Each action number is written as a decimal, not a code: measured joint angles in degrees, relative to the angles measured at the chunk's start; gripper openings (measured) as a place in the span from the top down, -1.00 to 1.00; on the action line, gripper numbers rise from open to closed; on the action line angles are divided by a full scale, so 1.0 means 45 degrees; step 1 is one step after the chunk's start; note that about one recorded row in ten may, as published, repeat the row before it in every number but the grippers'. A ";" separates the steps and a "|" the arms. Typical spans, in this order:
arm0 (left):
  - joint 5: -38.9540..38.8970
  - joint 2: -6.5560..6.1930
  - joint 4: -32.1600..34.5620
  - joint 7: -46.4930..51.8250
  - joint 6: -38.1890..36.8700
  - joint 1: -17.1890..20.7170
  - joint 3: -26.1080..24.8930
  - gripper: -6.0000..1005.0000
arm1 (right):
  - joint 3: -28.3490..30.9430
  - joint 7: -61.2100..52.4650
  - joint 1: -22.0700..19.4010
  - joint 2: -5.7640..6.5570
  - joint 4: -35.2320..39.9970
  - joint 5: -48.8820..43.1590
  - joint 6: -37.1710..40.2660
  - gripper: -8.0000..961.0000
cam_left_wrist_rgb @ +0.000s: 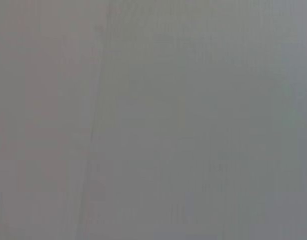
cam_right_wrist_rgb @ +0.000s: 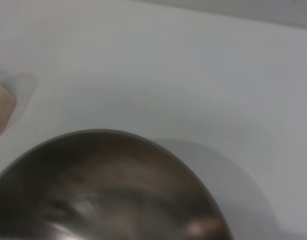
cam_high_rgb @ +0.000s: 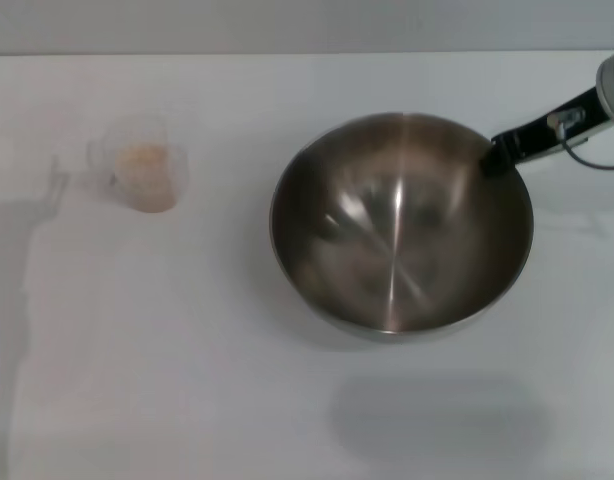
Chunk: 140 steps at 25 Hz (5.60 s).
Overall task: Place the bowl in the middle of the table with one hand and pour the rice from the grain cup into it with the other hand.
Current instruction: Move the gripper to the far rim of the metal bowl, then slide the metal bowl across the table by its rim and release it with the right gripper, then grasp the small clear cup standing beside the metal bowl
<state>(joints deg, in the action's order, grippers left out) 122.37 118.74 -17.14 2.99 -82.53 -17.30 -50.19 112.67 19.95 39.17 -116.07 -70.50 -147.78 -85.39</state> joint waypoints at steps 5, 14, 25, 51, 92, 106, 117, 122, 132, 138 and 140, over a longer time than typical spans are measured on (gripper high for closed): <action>-0.0007 -0.0001 0.0000 0.0000 0.0020 -0.0014 0.0037 -0.72 | 0.0157 0.0034 -0.0133 -0.0023 -0.0680 0.0039 0.0405 0.91; 0.0061 -0.0001 -0.0015 0.0000 0.0024 -0.0052 0.0096 -0.72 | 0.0284 0.0361 0.0026 -0.0032 -0.0231 0.0466 0.1850 0.89; 0.0092 -0.0001 -0.0066 0.0000 0.0014 -0.0011 0.0099 -0.72 | 0.0196 0.1130 0.0717 -0.0007 0.1683 0.1738 0.2999 0.87; 0.0111 0.0019 -0.0118 0.0000 -0.0001 -0.0061 0.0108 -0.72 | -0.0066 0.0626 0.1468 0.0030 0.3743 0.1069 0.3120 0.81; 0.0097 0.0016 0.0028 0.0000 0.0103 -0.0026 0.0152 -0.72 | -1.0436 -0.0359 -0.4424 -0.0726 0.6013 0.2328 3.5036 -0.50; 0.0002 0.0093 -0.1232 -0.1274 0.1982 0.0769 0.1970 -0.72 | -0.9983 -0.5811 -0.2646 -0.0672 1.2159 0.2352 3.6608 -0.49; -0.3095 0.0098 -0.3549 -0.4826 0.3656 0.1278 0.3650 -0.70 | -1.0020 -0.5729 -0.2227 -0.0462 1.2761 0.2276 3.6642 -0.49; -0.6282 0.0097 -0.4163 -0.6716 0.3819 0.0552 0.5110 -0.69 | -1.0100 -0.5724 -0.2160 -0.0360 1.2800 0.2264 3.6705 -0.49; -0.8431 0.0096 -0.4224 -0.7459 0.4312 -0.0221 0.5732 -0.67 | -1.0150 -0.5722 -0.2145 -0.0266 1.2815 0.2132 3.6807 -0.49; -0.8630 0.0096 -0.4115 -0.7484 0.4549 -0.0454 0.5728 -0.66 | -1.0064 -0.5722 -0.2178 -0.0239 1.2767 0.1722 3.6825 -0.49; -0.8661 0.0097 -0.4057 -0.7468 0.4662 -0.0545 0.5684 -0.65 | -1.0051 -0.5722 -0.2177 -0.0240 1.2762 0.1706 3.6825 -0.49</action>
<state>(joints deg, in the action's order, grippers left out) 83.40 119.18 -35.40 -30.62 -61.55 -19.75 -24.61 67.44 -5.80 29.38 -117.14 -13.07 -140.10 80.33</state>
